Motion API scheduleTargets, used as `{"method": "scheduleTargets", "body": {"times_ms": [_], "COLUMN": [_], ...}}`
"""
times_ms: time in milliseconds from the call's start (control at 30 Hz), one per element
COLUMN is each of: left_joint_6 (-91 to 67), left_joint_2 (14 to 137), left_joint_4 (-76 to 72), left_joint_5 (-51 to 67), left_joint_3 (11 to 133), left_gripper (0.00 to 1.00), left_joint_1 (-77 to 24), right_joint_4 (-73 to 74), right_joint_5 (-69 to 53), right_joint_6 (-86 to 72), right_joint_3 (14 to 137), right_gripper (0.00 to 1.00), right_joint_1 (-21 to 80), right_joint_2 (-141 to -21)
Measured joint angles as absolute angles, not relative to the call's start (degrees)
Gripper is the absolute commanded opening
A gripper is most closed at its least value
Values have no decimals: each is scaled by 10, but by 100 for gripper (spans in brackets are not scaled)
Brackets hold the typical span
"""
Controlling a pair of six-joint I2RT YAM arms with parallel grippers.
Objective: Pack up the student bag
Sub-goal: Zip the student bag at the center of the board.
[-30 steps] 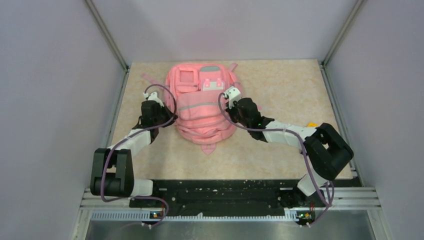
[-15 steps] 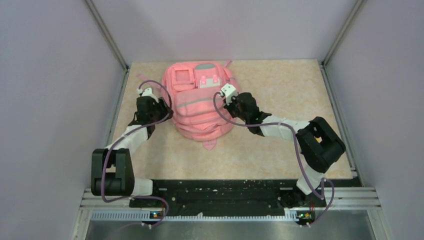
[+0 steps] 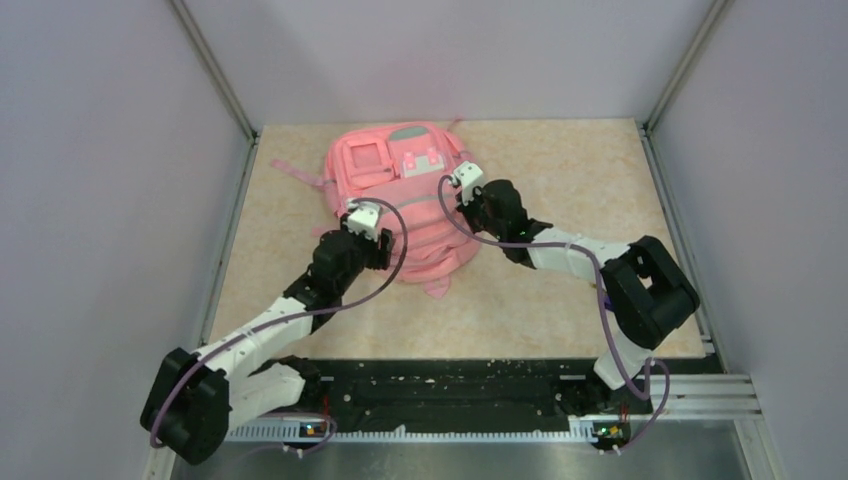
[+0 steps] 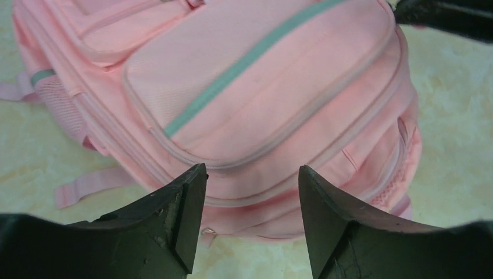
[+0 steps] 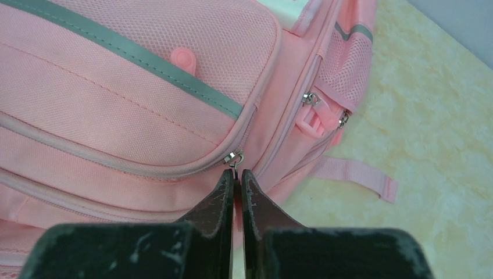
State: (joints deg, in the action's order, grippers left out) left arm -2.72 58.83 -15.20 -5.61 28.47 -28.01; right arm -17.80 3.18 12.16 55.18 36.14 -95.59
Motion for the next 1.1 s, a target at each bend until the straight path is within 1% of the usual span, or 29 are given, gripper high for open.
{"method": "scheduleTargets", "body": {"times_ms": [133, 233, 400, 500, 567, 667, 733, 867, 900, 1100], "left_joint_6": [37, 84, 145, 168, 180, 193, 198, 211, 215, 220], "left_joint_2": [635, 682, 757, 792, 813, 832, 841, 849, 849, 849], "left_joint_4": [-183, -206, -231, -240, -245, -256, -267, -278, -280, -287], "left_joint_5": [-90, -114, -149, -158, -165, -180, -184, -189, -190, -192], "left_joint_3": [276, 284, 317, 337, 348, 357, 361, 362, 362, 360], "left_gripper": [69, 72, 72, 70, 64, 46, 31, 4, 0, 0], "left_joint_1": [-355, -392, -414, -420, -422, -424, -425, -430, -430, -430], "right_joint_4": [-171, -167, -162, -161, -160, -158, -158, -159, -159, -163], "right_joint_5": [25, 19, 12, 10, 9, 9, 9, 12, 15, 4], "right_joint_6": [114, 109, 102, 102, 100, 99, 99, 98, 98, 88], "right_joint_3": [552, 552, 552, 552, 552, 552, 552, 552, 552, 554], "right_gripper": [0, 0, 0, 0, 0, 0, 0, 0, 0, 0], "right_joint_1": [361, 361, 361, 361, 361, 361, 361, 361, 361, 346], "right_joint_2": [-953, -950, -945, -945, -945, -945, -945, -945, -945, -948]}}
